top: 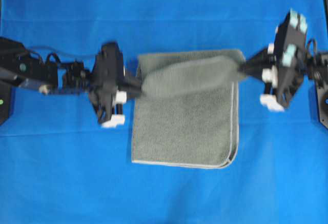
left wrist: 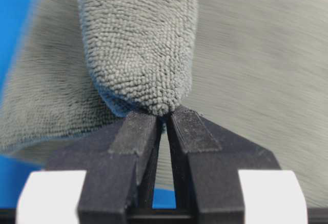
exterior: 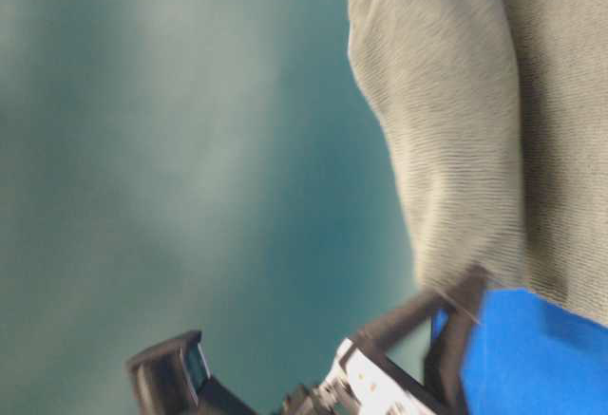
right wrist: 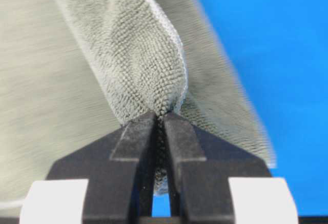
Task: Fold a large towel.
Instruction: 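Fold the top half down over the bottom half with both grippers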
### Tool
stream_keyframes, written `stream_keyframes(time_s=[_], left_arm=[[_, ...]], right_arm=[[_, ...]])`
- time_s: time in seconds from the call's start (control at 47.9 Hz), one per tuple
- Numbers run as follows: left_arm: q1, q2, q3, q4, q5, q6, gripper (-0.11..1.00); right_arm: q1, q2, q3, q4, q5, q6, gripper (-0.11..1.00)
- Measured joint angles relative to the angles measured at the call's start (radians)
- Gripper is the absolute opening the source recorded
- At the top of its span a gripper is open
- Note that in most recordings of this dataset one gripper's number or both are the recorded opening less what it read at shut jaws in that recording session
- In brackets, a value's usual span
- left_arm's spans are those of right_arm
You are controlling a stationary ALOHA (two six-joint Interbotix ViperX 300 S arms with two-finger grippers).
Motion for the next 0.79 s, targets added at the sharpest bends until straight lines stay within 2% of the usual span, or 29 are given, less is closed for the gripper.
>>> stream_keyframes(time_s=[0.104, 0.251, 0.501, 0.793], left_arm=[[-0.049, 0.006, 0.008, -0.003, -0.002, -0.003, 0.04], [-0.064, 0.044, 0.026, -0.006, -0.011, -0.012, 0.04], [-0.112, 0.121, 0.023, -0.008, -0.006, -0.011, 0.04], [-0.172, 0.143, 0.017, -0.008, -0.002, -0.011, 0.04]], right_arm=[[0.074, 0.048, 0.0, 0.006, 0.005, 0.044, 0.05], [0.106, 0.186, -0.026, 0.008, -0.003, 0.098, 0.05], [0.13, 0.367, -0.072, 0.015, -0.049, 0.115, 0.05], [0.184, 0.393, -0.086, 0.051, -0.118, 0.12, 0.06]])
